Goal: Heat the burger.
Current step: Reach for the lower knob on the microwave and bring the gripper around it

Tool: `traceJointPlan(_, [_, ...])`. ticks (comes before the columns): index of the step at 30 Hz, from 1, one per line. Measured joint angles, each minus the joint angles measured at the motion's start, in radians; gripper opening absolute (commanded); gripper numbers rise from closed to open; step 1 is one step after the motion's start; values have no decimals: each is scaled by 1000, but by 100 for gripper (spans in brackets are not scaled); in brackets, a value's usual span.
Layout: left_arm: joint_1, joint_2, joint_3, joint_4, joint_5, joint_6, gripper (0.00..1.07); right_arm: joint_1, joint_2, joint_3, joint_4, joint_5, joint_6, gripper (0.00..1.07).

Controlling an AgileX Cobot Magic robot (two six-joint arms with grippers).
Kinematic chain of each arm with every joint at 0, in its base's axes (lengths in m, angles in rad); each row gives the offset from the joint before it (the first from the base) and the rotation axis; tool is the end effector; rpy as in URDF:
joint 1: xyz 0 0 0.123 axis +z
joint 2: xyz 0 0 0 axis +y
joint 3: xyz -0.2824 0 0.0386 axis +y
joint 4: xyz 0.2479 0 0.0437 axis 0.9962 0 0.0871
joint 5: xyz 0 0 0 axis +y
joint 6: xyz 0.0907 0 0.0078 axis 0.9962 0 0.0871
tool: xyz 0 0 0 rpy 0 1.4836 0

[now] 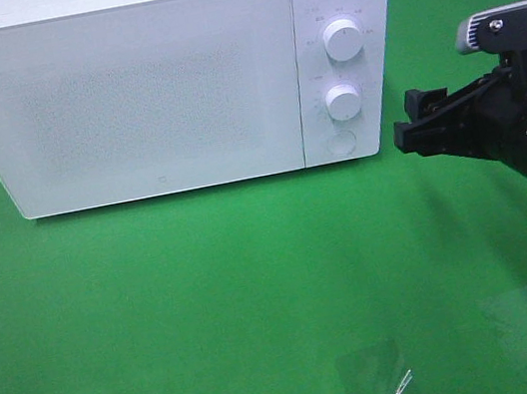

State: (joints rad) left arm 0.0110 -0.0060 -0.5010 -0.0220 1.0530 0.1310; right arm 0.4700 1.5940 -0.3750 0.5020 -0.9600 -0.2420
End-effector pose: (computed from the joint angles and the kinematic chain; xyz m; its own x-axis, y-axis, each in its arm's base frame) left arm -0.0056 -0.0018 0.2781 -0.4388 0.1150 -0.8912 0.0591 0.9933 0.0990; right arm 0.2417 0.0826 0.1672 -0.2118 -0.0427 -0.9764 -0.0612 0.9977 -0.0303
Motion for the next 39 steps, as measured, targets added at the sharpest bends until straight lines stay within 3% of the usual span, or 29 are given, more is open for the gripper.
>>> traceJointPlan(6, [0, 0, 0, 0, 0, 0, 100, 193, 75, -1, 207, -144, -53, 75])
traceJointPlan(12, [0, 0, 0, 0, 0, 0, 100, 266, 136, -26, 269, -196, -77, 75])
traceJointPlan(39, [0, 0, 0, 0, 0, 0, 100, 253, 382, -262, 227, -245, -76, 75])
